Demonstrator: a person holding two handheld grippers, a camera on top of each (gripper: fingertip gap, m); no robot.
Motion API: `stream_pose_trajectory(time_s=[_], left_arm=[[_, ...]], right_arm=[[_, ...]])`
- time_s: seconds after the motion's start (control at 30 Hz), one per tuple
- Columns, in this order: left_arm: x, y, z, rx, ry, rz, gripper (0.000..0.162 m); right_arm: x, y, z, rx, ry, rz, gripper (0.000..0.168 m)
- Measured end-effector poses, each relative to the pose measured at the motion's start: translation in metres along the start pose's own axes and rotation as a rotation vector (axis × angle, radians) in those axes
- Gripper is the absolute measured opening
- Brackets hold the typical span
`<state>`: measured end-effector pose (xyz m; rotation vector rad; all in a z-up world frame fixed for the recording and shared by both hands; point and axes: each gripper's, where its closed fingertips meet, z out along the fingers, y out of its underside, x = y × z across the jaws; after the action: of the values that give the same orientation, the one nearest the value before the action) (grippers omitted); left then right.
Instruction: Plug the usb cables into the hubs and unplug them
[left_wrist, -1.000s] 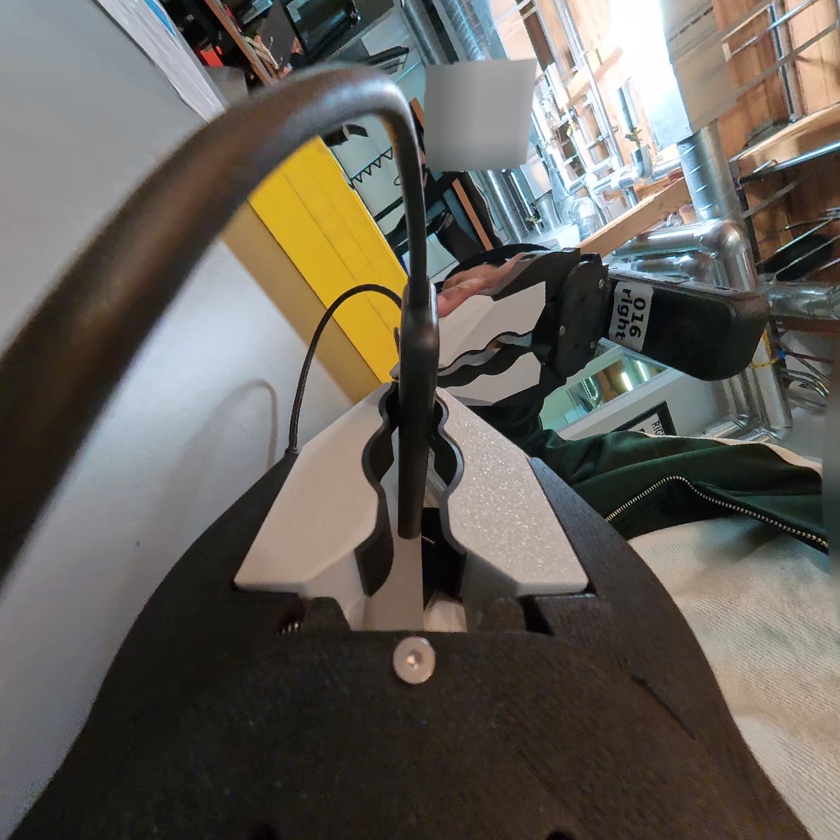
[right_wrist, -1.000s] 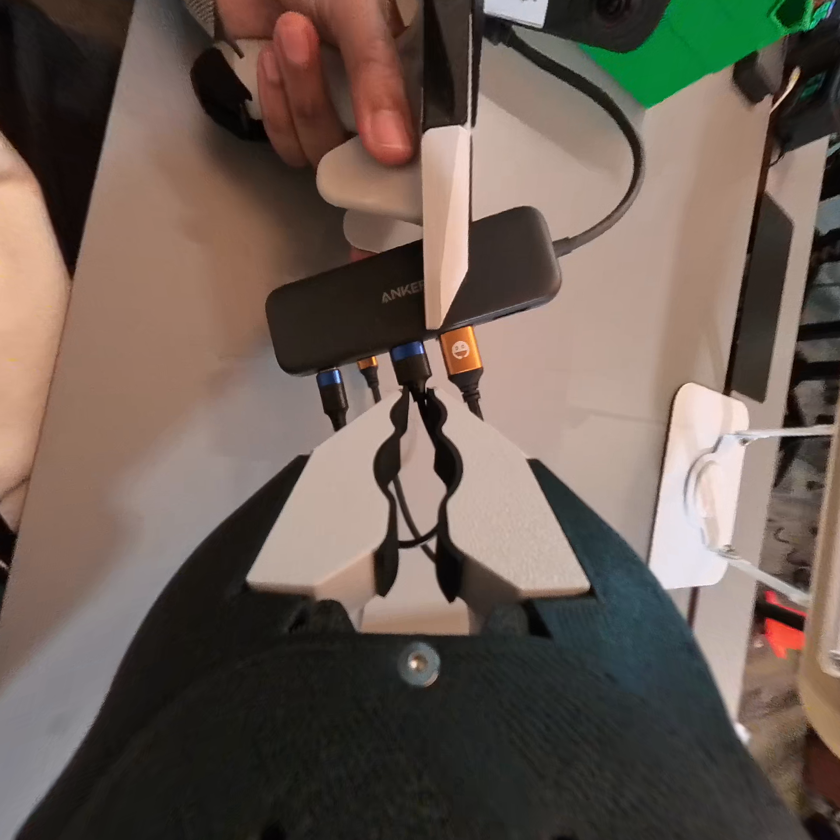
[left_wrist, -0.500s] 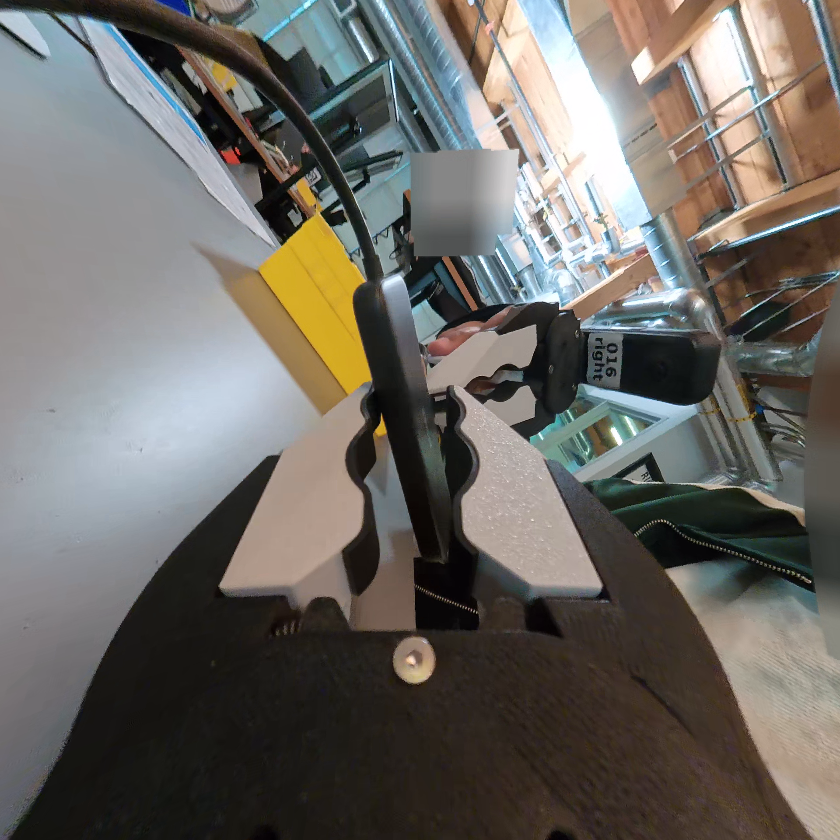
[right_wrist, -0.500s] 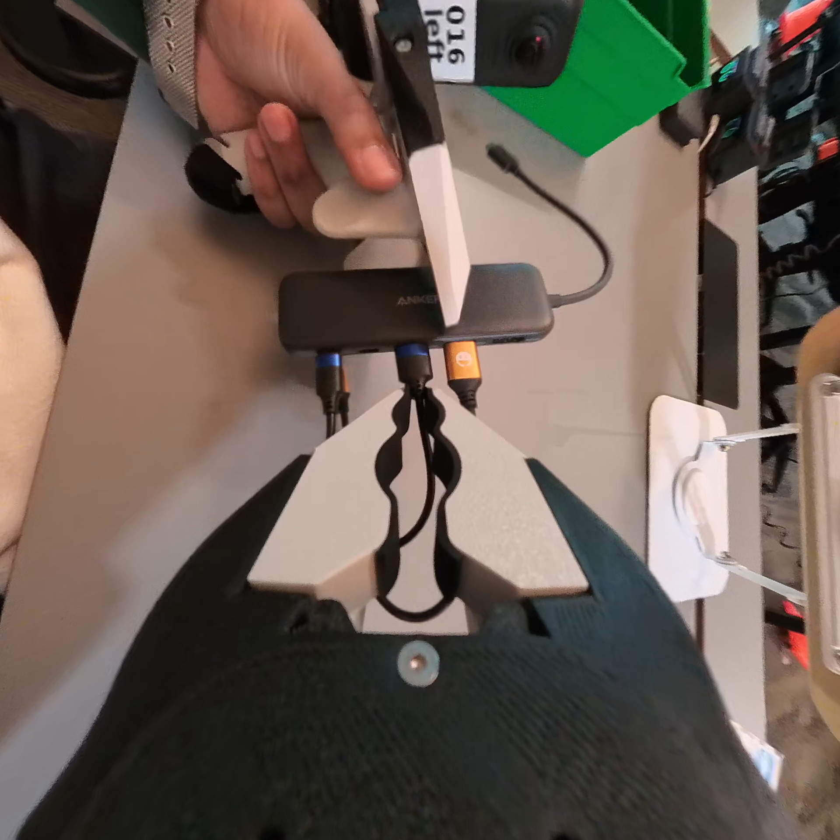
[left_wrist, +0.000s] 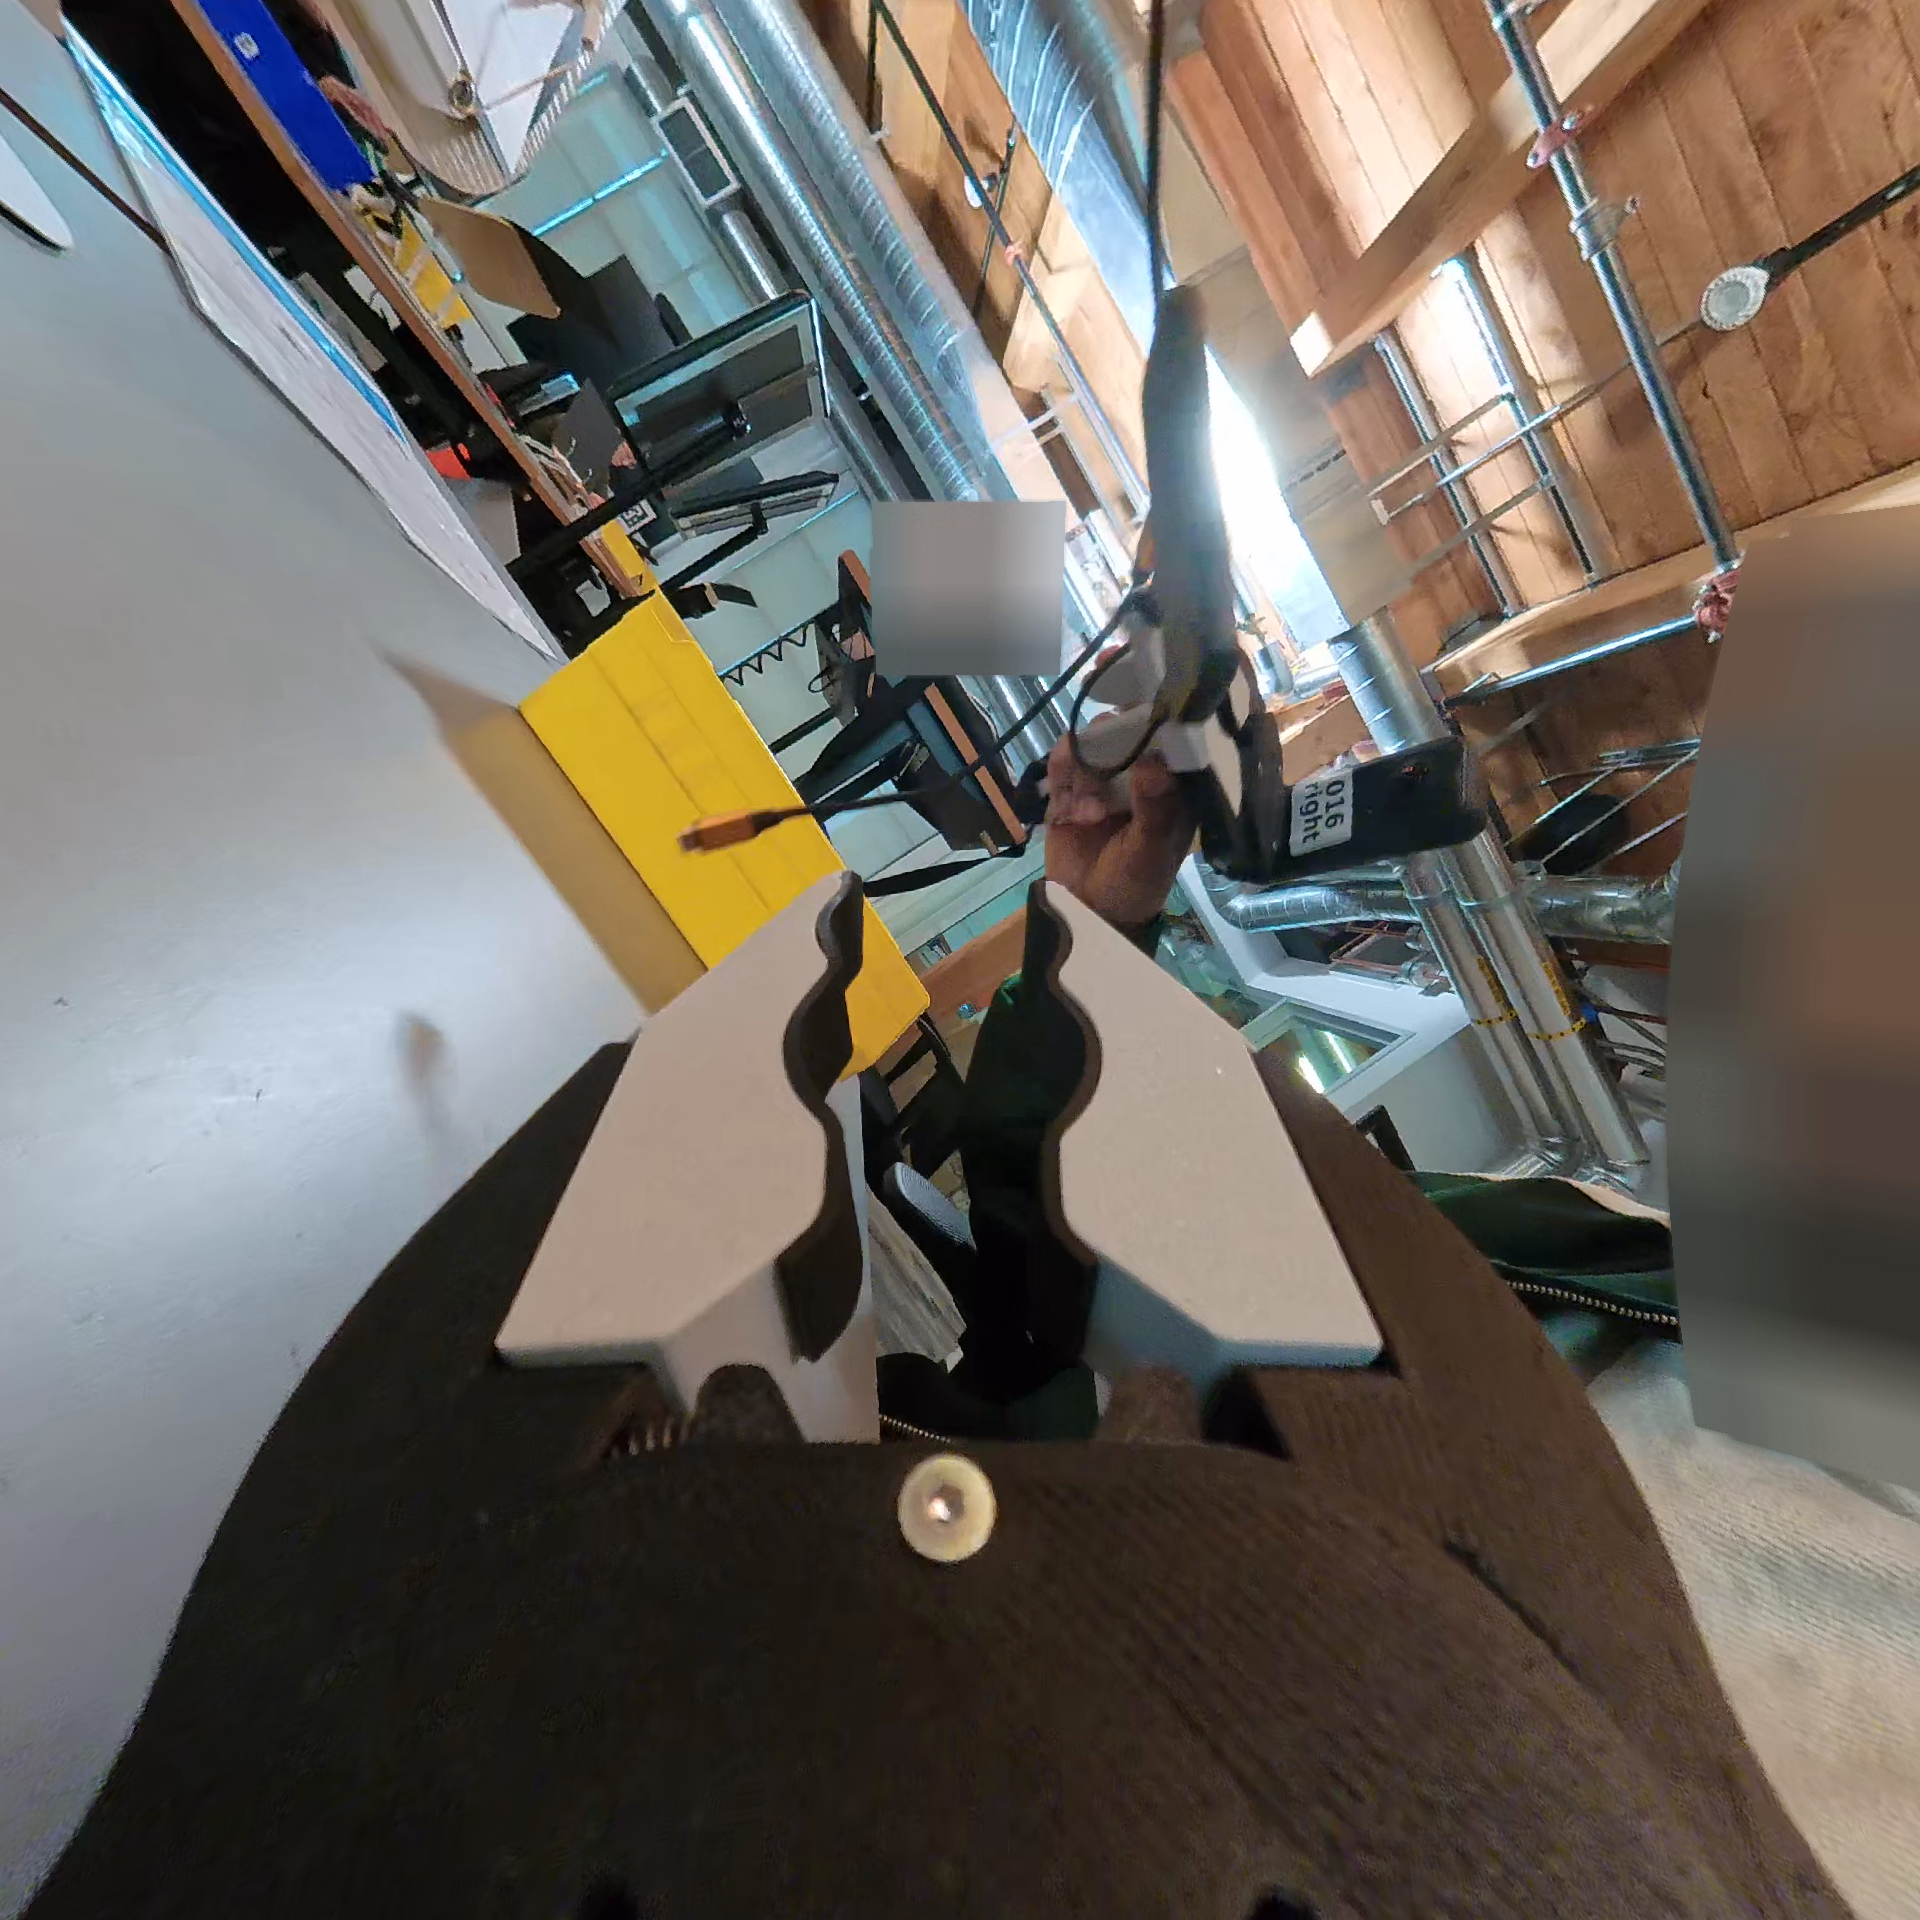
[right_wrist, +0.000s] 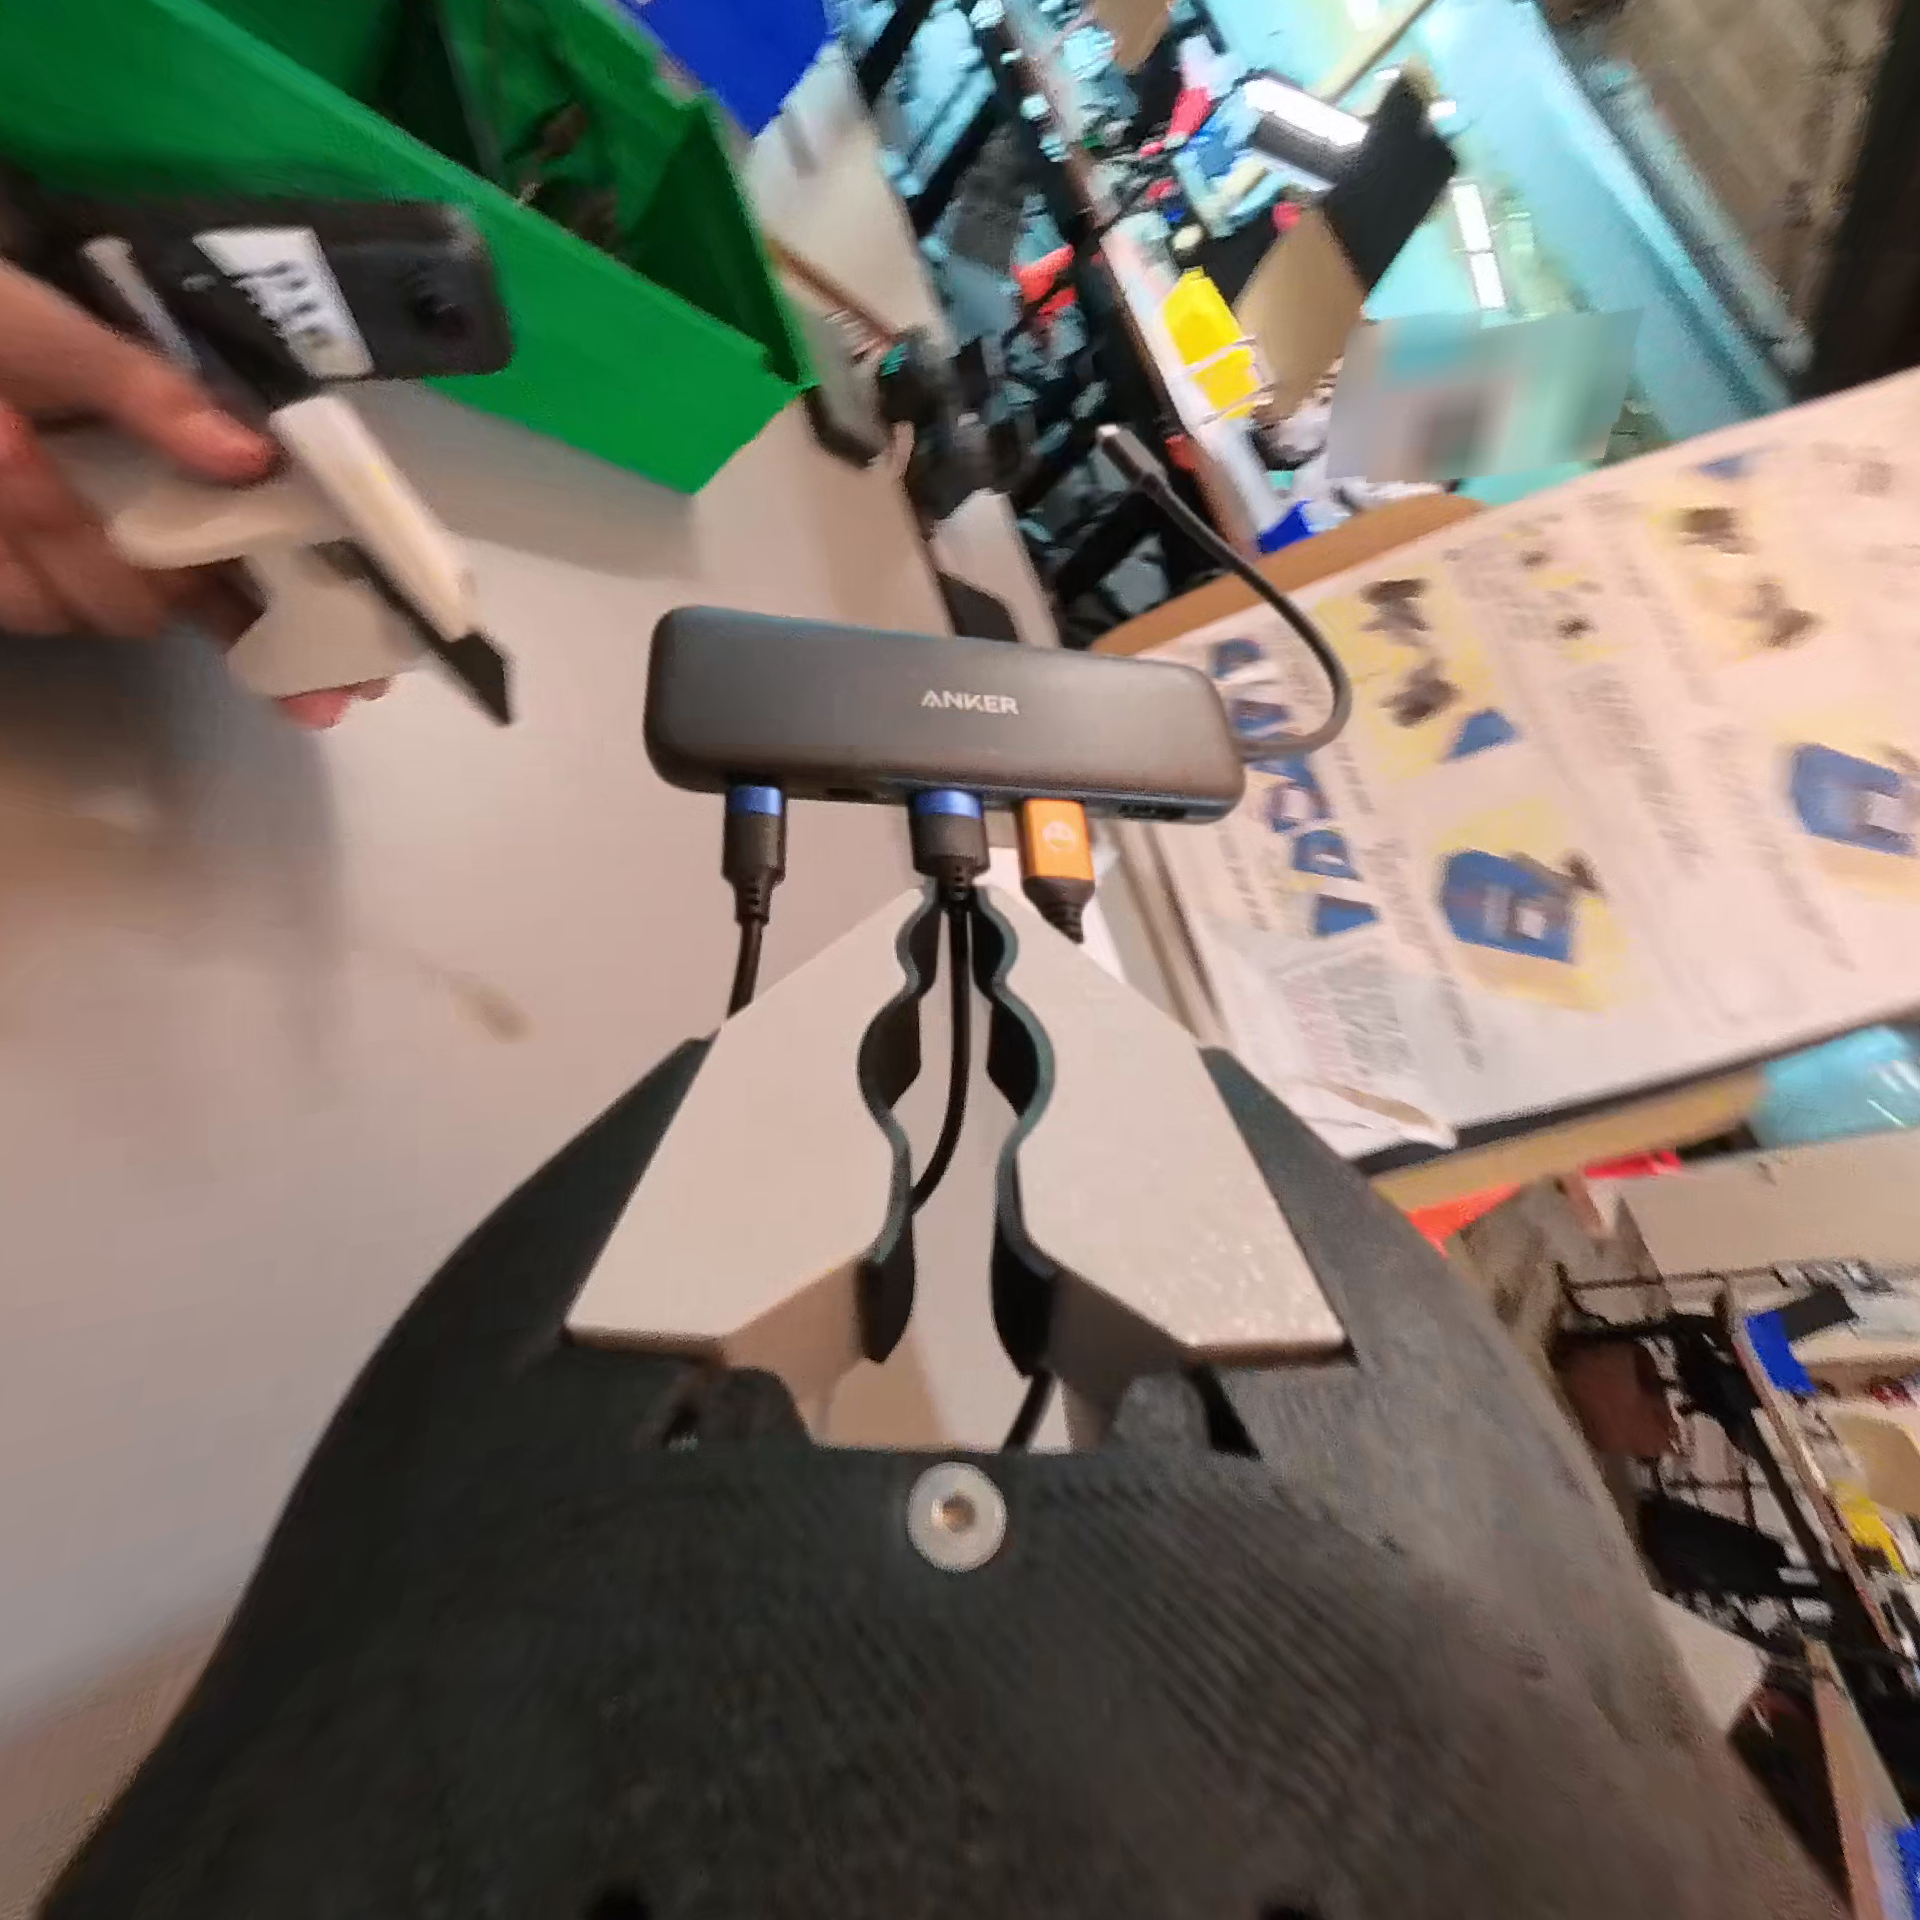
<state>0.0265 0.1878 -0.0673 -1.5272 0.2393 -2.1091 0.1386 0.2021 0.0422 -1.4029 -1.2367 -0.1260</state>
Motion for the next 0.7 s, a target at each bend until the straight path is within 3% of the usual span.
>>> stream_pose_trajectory(time_s=[0.13,0.3,0.47,0.7], left_arm=[[0.000,-0.001,0.000,0.005,0.001,-0.009,0.029],[0.001,0.001,0.001,-0.002,0.013,-0.009,0.023],[0.001,0.004,0.003,-0.014,0.017,-0.015,0.022],[0.003,0.013,0.008,-0.061,0.017,-0.003,0.019]], right_arm=[[0.065,0.011,-0.056,-0.025,0.210,0.055,0.005],[0.113,0.060,-0.136,-0.125,0.428,0.126,0.005],[0.094,0.145,-0.172,-0.225,0.457,0.284,0.004],[0.034,0.247,-0.170,-0.390,0.378,0.500,0.003]])
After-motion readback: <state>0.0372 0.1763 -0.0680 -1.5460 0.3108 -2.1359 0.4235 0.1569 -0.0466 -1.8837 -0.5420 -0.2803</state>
